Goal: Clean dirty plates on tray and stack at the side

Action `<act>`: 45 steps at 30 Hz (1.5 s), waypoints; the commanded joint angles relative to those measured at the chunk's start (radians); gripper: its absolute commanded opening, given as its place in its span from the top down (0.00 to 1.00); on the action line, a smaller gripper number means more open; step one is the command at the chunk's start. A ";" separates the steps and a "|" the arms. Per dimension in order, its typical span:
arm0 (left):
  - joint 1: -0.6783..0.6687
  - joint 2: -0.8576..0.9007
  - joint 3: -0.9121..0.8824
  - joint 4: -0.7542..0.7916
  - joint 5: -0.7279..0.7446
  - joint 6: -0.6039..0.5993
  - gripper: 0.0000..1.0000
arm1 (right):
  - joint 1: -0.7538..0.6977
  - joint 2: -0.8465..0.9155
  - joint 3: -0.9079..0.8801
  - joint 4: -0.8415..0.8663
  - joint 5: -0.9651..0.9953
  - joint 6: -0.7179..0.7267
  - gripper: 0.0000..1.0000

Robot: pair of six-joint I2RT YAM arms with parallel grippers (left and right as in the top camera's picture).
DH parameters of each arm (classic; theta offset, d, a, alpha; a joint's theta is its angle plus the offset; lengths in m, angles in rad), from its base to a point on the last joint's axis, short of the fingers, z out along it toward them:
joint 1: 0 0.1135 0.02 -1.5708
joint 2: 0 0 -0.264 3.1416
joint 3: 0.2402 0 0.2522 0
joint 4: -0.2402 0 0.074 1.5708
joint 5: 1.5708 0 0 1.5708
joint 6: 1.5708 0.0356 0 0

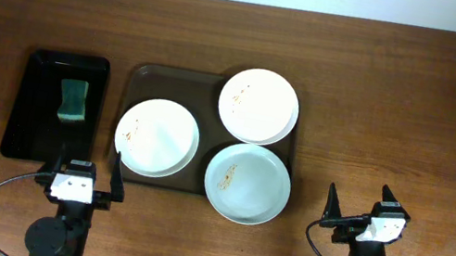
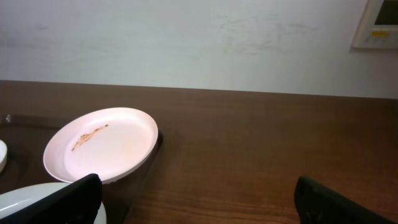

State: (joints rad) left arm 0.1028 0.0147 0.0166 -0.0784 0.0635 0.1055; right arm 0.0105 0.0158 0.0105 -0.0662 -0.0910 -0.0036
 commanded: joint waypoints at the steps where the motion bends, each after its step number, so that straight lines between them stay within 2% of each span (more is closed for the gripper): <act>1: -0.001 -0.010 -0.008 0.002 -0.007 0.009 0.01 | -0.004 -0.007 -0.005 -0.004 0.016 0.000 0.02; 8: -0.002 -0.010 -0.008 0.012 0.002 0.009 0.01 | -0.004 -0.007 -0.005 0.002 -0.018 0.008 0.02; 12: -0.002 -0.010 -0.005 0.101 0.032 -0.058 0.01 | -0.004 -0.007 0.016 0.002 -0.019 0.092 0.02; 15: -0.002 -0.009 0.013 0.158 0.064 -0.068 0.01 | -0.004 -0.007 0.039 0.002 -0.055 0.094 0.02; 25: -0.002 0.115 0.251 0.068 0.135 -0.067 0.01 | -0.004 0.027 0.262 -0.118 -0.149 0.095 0.02; 32: -0.002 0.380 0.510 0.027 0.138 -0.064 0.01 | -0.004 0.238 0.506 -0.145 -0.212 0.094 0.01; 38: -0.002 0.671 0.794 -0.105 0.184 -0.063 0.01 | -0.004 0.534 0.748 -0.172 -0.376 0.094 0.02; 40: -0.002 0.775 0.912 -0.188 0.184 -0.063 0.01 | -0.004 0.635 0.831 -0.201 -0.448 0.094 0.02; 42: -0.002 0.921 1.093 -0.337 0.184 -0.063 0.01 | -0.004 0.779 0.951 -0.276 -0.522 0.094 0.02; 45: -0.001 1.077 1.306 -0.520 0.185 -0.064 0.01 | 0.005 0.926 1.081 -0.378 -0.532 0.094 0.02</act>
State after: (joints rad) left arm 0.1028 0.9375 1.1004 -0.4664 0.2306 0.0471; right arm 0.0105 0.8051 0.9653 -0.3820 -0.5354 0.0799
